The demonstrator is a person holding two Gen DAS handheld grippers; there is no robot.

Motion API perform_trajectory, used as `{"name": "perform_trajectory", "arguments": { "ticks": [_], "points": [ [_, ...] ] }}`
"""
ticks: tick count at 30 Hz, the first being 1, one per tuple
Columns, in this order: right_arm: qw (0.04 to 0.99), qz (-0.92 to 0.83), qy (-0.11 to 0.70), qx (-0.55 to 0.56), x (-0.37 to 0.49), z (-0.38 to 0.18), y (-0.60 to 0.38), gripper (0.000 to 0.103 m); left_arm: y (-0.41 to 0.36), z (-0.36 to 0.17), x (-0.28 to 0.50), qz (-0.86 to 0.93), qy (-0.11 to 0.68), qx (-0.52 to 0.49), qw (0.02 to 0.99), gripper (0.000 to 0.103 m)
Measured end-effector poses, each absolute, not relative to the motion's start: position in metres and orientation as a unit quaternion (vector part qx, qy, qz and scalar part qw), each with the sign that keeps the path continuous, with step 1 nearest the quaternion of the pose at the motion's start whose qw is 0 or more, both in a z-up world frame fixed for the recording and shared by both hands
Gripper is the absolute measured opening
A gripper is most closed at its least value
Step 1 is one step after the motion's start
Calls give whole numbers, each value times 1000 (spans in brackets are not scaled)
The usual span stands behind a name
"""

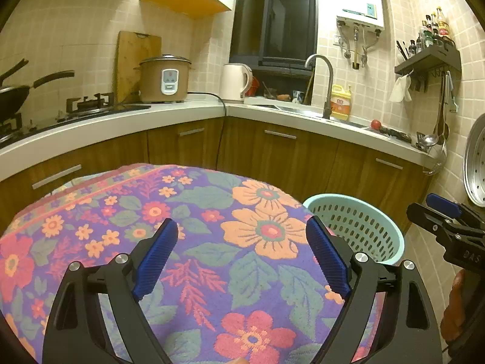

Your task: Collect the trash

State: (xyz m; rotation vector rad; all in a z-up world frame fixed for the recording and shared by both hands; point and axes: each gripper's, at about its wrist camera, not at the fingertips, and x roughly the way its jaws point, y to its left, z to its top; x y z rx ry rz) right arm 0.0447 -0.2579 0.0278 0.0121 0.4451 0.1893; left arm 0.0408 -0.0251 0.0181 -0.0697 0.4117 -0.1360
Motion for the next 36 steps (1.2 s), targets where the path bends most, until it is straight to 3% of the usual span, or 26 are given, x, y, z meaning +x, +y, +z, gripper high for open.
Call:
{"name": "perform_trajectory", "arguments": {
  "ticks": [36],
  "points": [
    [971, 94, 221, 9, 46, 30, -257, 82, -25, 18, 41, -68, 205, -34, 976, 87]
  ]
}}
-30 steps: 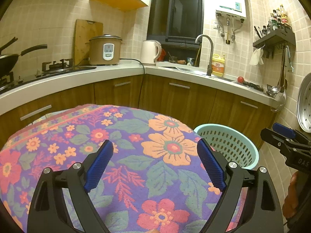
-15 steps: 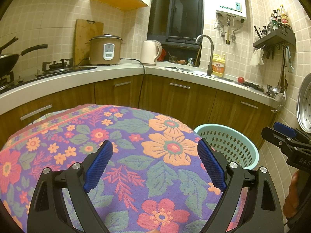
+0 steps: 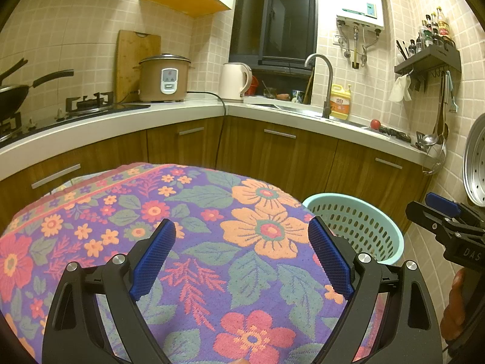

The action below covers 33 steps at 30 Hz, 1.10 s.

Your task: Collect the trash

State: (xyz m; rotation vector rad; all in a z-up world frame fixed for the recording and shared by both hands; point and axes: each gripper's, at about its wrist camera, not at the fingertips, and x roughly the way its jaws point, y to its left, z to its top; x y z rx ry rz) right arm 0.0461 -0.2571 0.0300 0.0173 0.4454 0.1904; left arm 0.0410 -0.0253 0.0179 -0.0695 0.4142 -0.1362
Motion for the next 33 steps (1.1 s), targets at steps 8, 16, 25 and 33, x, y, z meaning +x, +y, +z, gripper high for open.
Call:
{"name": "perform_trajectory", "arguments": {
  "ticks": [8, 16, 25, 33],
  "points": [
    [971, 94, 221, 8, 47, 28, -258, 82, -25, 18, 41, -69, 206, -34, 975, 87],
    [972, 91, 217, 9, 45, 28, -260, 82, -26, 16, 41, -69, 208, -34, 975, 87],
    [972, 91, 218, 9, 43, 29, -258, 82, -26, 16, 42, -70, 209, -34, 975, 87],
    [971, 92, 219, 8, 43, 29, -258, 82, -27, 16, 41, -70, 208, -33, 975, 87]
  ]
}}
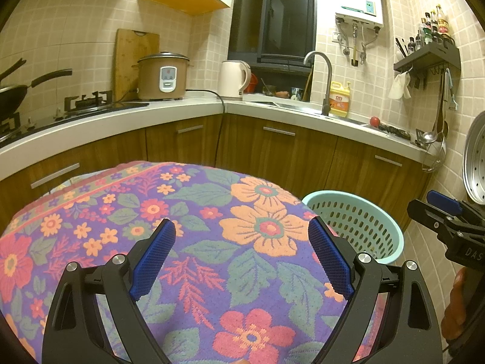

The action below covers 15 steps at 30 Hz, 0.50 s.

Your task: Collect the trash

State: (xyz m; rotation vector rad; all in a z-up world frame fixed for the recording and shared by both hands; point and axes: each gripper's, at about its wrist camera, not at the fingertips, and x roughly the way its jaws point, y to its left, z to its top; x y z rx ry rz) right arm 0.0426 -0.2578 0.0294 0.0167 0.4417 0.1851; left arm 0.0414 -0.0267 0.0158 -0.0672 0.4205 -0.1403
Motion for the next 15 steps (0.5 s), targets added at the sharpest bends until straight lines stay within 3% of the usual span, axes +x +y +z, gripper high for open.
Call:
{"name": "perform_trajectory", "arguments": {
  "ticks": [15],
  "points": [
    [972, 78, 222, 9, 47, 28, -262, 82, -25, 14, 44, -70, 213, -36, 974, 87]
  ]
}}
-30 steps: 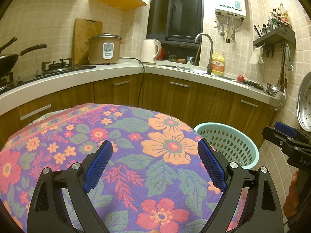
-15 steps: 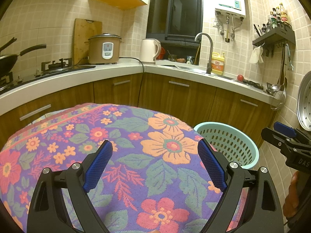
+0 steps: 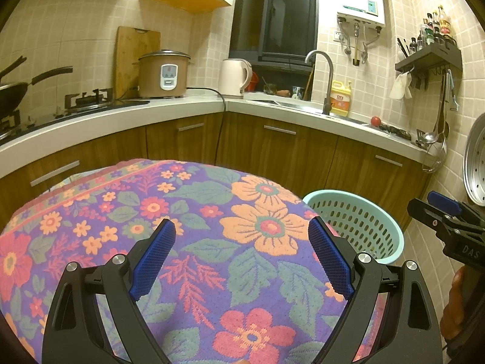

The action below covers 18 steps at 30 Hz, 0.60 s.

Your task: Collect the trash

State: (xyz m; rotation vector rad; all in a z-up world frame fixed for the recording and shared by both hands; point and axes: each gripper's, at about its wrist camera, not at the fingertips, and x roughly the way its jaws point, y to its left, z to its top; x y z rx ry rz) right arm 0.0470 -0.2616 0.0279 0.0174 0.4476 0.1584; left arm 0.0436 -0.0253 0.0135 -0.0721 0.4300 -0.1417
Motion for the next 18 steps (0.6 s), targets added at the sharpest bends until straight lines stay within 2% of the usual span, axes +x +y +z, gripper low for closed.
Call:
{"name": "perform_trajectory", "arguments": {
  "ticks": [18],
  "points": [
    [973, 83, 217, 6, 48, 33, -262, 82, -21, 14, 43, -62, 219, -43, 973, 87]
  ]
}}
